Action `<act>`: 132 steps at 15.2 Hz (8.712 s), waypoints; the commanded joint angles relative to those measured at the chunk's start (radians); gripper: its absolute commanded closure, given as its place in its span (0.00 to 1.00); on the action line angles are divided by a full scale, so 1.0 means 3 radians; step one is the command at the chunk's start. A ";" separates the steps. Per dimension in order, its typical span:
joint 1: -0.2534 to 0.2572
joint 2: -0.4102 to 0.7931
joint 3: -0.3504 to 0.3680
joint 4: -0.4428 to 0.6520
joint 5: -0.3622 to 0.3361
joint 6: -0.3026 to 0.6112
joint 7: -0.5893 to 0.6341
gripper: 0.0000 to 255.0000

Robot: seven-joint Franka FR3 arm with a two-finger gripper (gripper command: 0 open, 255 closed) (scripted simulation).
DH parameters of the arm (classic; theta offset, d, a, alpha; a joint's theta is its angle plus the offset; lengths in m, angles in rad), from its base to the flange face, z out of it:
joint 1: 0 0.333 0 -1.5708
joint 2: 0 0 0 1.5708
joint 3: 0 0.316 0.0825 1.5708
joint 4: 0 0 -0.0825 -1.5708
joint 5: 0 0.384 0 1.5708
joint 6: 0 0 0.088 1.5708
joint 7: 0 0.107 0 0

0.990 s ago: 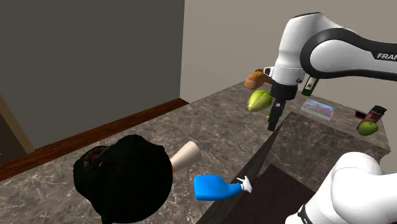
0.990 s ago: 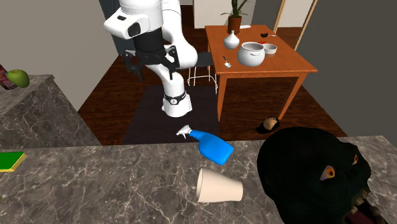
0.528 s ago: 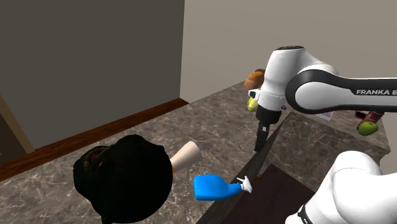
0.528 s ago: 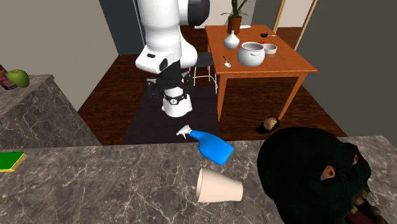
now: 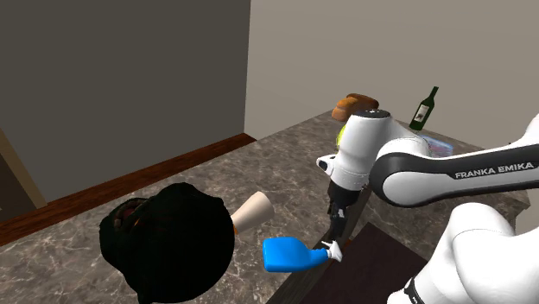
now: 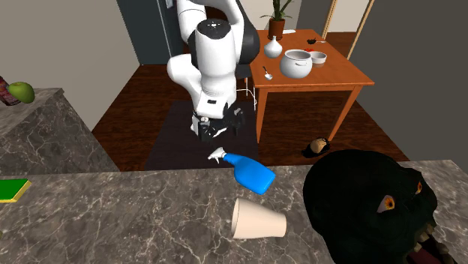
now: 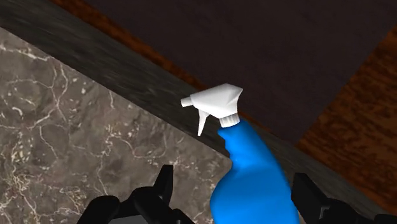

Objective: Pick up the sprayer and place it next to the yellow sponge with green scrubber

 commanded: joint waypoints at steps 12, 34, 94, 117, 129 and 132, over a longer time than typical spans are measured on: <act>0.0412 0.1084 0.0177 -0.0327 0.0296 0.1551 -0.0208 0.00; 0.0410 0.0996 0.0176 -0.0309 0.0287 0.1446 -0.0197 1.00; -0.1282 0.3208 -0.2620 0.2924 0.0447 0.0012 -0.4532 1.00; -0.1567 0.3867 -0.2381 0.2933 0.0979 0.0505 -0.4937 1.00; -0.1492 0.3656 -0.2495 0.3014 0.0793 0.0255 -0.4818 0.00; -0.1476 0.3605 -0.2519 0.3042 0.0746 0.0186 -0.4788 0.00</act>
